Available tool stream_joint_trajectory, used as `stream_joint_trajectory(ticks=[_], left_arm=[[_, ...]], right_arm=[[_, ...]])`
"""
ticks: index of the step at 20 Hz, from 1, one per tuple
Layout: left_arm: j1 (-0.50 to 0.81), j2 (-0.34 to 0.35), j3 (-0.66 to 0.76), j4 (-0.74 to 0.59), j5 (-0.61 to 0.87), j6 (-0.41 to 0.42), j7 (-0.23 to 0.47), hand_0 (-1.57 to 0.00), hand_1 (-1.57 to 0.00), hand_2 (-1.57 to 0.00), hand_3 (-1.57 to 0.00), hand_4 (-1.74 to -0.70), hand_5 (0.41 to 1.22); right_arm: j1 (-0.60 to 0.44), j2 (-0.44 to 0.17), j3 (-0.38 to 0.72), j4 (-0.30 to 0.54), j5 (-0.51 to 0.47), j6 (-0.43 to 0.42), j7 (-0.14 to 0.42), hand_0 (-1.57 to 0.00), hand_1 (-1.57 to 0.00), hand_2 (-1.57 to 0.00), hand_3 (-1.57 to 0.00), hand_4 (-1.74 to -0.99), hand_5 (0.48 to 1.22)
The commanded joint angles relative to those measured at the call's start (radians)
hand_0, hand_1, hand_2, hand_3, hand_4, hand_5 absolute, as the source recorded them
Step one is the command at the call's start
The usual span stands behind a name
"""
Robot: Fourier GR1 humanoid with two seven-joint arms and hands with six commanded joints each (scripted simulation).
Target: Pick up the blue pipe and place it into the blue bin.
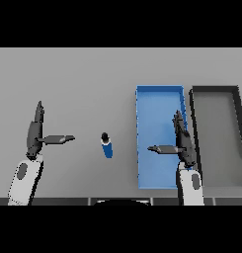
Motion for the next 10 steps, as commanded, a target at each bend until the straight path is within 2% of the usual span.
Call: stream_joint_trajectory(ticks=[1,6,7,8,9,10], left_arm=[[-0.001,-0.002,-0.001,0.0,-0.001,0.002,-0.004,0.0,0.0,0.0,0.0,-0.97,0.593],[-0.003,-0.018,-0.015,-0.004,-0.014,0.014,-0.005,0.0,0.0,0.0,0.0,-0.97,0.593],[0.029,0.049,-0.039,-0.006,-0.024,-0.086,-0.073,0.0,0.0,0.0,0.0,-0.97,0.593],[0.044,0.098,-0.046,0.007,-0.025,-0.152,-0.104,0.0,0.0,0.0,0.0,-0.96,0.592],[0.053,0.124,-0.054,0.015,-0.029,-0.193,-0.128,0.0,0.0,0.0,0.0,-0.96,0.59],[0.047,0.134,-0.06,0.02,-0.031,-0.214,-0.132,0.0,0.0,0.0,0.0,-0.96,0.59]], right_arm=[[-0.001,-0.002,-0.002,0.001,-0.002,0.0,0.001,0.0,0.0,0.0,0.0,-1.205,0.629],[-0.006,-0.017,-0.02,0.007,-0.018,0.009,-0.001,0.0,0.0,0.0,0.0,-1.205,0.629],[0.026,-0.088,0.005,-0.028,0.055,0.023,-0.084,0.0,0.0,0.0,0.0,-1.205,0.629],[0.056,-0.126,0.025,-0.054,0.102,0.03,-0.134,0.0,0.0,0.0,0.0,-1.201,0.628],[0.084,-0.145,0.039,-0.081,0.128,0.035,-0.151,0.0,0.0,0.0,0.0,-1.197,0.627],[0.087,-0.151,0.052,-0.096,0.144,0.037,-0.139,0.0,0.0,0.0,0.0,-1.197,0.626]])
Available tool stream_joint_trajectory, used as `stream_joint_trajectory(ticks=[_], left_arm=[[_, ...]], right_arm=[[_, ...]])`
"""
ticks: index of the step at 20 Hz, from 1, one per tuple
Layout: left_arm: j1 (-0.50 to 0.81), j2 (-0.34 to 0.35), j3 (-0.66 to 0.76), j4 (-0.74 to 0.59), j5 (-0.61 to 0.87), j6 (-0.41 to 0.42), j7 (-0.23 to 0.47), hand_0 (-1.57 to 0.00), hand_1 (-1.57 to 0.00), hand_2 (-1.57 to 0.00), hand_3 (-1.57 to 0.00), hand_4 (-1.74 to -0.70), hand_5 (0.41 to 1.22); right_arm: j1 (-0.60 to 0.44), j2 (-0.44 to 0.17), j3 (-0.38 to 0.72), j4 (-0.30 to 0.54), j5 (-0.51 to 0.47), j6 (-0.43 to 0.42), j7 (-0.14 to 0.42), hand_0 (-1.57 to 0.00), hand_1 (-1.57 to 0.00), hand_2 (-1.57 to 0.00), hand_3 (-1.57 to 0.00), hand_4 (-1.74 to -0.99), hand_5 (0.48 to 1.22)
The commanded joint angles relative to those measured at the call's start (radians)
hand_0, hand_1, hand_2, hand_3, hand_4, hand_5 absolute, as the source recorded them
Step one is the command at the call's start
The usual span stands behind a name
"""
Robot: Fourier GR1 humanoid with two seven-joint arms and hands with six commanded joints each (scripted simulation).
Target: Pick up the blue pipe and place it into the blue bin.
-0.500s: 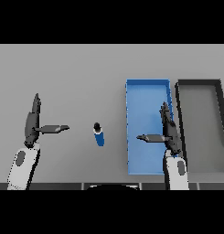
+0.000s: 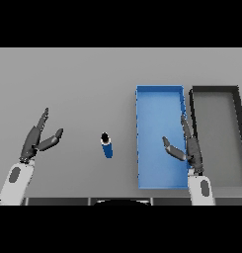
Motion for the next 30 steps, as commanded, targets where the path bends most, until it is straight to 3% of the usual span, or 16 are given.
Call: stream_joint_trajectory(ticks=[1,6,10,13,18,26,30], left_arm=[[0.009,0.013,0.001,-0.003,0.005,-0.021,-0.022,0.0,0.0,0.0,0.0,-0.96,0.592],[0.021,0.044,-0.032,-0.035,0.021,-0.116,-0.06,0.0,0.0,0.0,0.0,-0.98,0.584],[0.058,0.091,-0.091,-0.123,0.027,-0.208,-0.031,0.0,0.0,0.0,0.0,-1.05,0.535],[0.06,0.06,-0.167,-0.156,0.007,-0.247,0.031,0.0,0.0,0.0,0.0,-1.11,0.497],[0.041,-0.023,-0.268,-0.17,-0.077,-0.232,0.087,0.0,0.0,0.0,0.0,-1.14,0.45],[-0.056,-0.197,-0.313,-0.023,-0.133,-0.197,0.045,0.0,0.0,0.0,0.0,-1.15,0.46],[-0.108,-0.255,-0.333,0.057,-0.172,-0.185,0.043,0.0,0.0,0.0,0.0,-1.1,0.448]], right_arm=[[-0.001,-0.007,0.001,-0.002,0.006,0.0,0.012,0.0,0.0,0.0,0.0,-1.193,0.622],[0.014,-0.004,0.022,-0.014,0.03,0.0,0.028,0.0,0.0,0.0,0.0,-1.192,0.621],[0.0,-0.016,0.017,-0.015,0.022,0.01,0.035,0.0,0.0,0.0,0.0,-1.176,0.615],[-0.002,-0.024,0.013,-0.008,0.028,0.008,0.036,0.0,0.0,0.0,0.0,-1.164,0.617],[0.009,-0.007,0.019,-0.026,0.022,0.007,0.047,0.0,0.0,0.0,0.0,-1.197,0.615],[0.025,-0.009,0.012,-0.039,0.009,0.013,0.048,0.0,0.0,0.0,0.0,-1.202,0.621],[0.019,-0.01,0.01,-0.029,0.007,0.015,0.047,0.0,0.0,0.0,0.0,-1.215,0.637]])
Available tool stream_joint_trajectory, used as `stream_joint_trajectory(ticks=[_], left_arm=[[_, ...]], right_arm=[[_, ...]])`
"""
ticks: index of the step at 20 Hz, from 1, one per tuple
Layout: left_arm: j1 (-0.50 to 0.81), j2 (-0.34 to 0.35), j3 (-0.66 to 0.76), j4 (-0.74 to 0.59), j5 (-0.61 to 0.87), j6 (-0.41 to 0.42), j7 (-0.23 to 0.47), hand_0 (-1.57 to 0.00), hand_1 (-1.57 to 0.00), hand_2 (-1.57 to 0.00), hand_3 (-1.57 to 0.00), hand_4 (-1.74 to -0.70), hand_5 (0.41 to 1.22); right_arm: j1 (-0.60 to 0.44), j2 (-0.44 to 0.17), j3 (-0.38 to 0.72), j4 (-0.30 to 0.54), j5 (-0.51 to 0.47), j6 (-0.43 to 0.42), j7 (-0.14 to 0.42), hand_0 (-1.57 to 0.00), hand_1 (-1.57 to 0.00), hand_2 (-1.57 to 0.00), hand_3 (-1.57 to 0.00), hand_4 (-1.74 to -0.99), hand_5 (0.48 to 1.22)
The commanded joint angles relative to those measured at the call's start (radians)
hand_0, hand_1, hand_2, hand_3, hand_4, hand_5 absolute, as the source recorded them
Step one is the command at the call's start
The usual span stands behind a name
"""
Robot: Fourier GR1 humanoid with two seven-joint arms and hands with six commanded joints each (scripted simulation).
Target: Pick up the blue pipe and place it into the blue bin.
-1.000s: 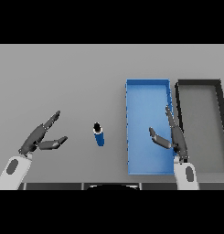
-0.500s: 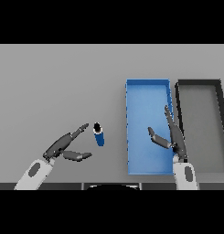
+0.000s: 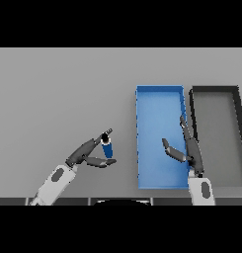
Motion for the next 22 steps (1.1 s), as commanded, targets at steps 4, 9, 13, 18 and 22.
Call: stream_joint_trajectory(ticks=[4,9,13,18,22], left_arm=[[-0.011,-0.032,-0.014,0.042,-0.027,0.017,-0.007,0.0,0.0,0.0,0.0,-1.06,0.42],[-0.033,-0.109,0.0,0.08,0.017,0.018,-0.03,0.0,-0.04,-0.15,-0.12,-1.19,0.55],[-0.02,-0.149,0.018,0.106,0.06,0.01,-0.064,-0.6,-0.75,-0.87,-0.91,-1.44,0.91],[-0.006,-0.171,-0.02,0.071,0.017,0.035,-0.067,-1.25,-1.3,-1.34,-1.33,-1.53,1.119],[-0.009,-0.187,0.001,0.047,0.002,0.043,-0.126,-1.44,-1.46,-1.48,-1.47,-1.48,1.179]], right_arm=[[0.009,-0.012,-0.008,-0.01,0.002,-0.002,-0.018,0.0,0.0,0.0,0.0,-1.214,0.645],[0.014,-0.018,-0.007,-0.008,0.005,0.003,-0.022,0.0,0.0,0.0,0.0,-1.213,0.655],[0.006,-0.002,-0.002,-0.004,0.006,-0.005,-0.02,0.0,0.0,0.0,0.0,-1.219,0.657],[0.01,-0.004,-0.005,-0.003,-0.009,0.007,-0.009,0.0,0.0,0.0,0.0,-1.224,0.651],[-0.011,-0.009,-0.011,-0.008,-0.018,0.008,0.005,0.0,0.0,0.0,0.0,-1.217,0.631]])
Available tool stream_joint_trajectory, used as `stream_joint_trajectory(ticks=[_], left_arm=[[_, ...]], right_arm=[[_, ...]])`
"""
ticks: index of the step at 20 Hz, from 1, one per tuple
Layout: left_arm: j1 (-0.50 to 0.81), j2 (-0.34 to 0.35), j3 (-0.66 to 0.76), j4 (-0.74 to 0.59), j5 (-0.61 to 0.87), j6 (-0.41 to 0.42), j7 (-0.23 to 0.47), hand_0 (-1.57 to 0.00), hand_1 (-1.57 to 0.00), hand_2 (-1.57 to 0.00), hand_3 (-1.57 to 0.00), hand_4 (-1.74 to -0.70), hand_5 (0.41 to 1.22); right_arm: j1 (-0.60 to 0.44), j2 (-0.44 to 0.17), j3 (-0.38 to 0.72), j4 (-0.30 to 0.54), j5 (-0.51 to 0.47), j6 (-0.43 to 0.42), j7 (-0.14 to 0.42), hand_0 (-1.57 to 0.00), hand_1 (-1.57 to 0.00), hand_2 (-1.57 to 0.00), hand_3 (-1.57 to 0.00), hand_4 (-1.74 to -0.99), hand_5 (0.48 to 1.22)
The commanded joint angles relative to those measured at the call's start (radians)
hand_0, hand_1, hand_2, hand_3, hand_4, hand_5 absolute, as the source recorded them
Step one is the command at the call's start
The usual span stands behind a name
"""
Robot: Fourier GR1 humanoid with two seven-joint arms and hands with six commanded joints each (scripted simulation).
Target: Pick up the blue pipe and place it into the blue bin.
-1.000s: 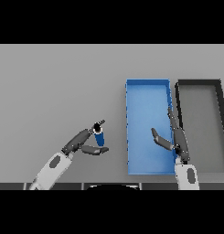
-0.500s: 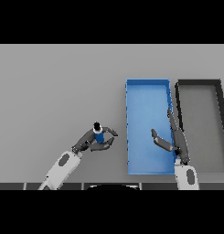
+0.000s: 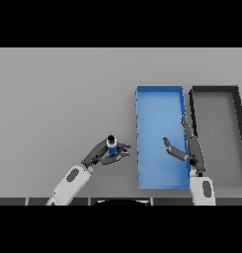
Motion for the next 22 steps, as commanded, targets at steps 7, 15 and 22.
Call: stream_joint_trajectory(ticks=[7,15,22], left_arm=[[-0.035,-0.031,0.017,-0.141,0.014,-0.014,0.048,-1.54,-1.55,-1.55,-1.55,-1.47,1.212],[-0.072,-0.049,0.016,-0.224,-0.006,-0.064,0.155,-1.57,-1.57,-1.57,-1.57,-1.47,1.22],[-0.063,-0.07,0.036,-0.212,-0.037,-0.088,0.15,-1.57,-1.57,-1.57,-1.57,-1.47,1.22]], right_arm=[[0.001,-0.006,0.002,0.006,0.022,-0.008,0.013,0.0,0.0,0.0,0.0,-1.204,0.64],[-0.005,-0.011,-0.004,0.032,0.033,-0.014,-0.023,0.0,0.0,0.0,0.0,-1.151,0.643],[0.176,0.047,0.034,-0.153,0.148,-0.135,-0.016,0.0,0.0,0.0,0.0,-1.191,0.642]])
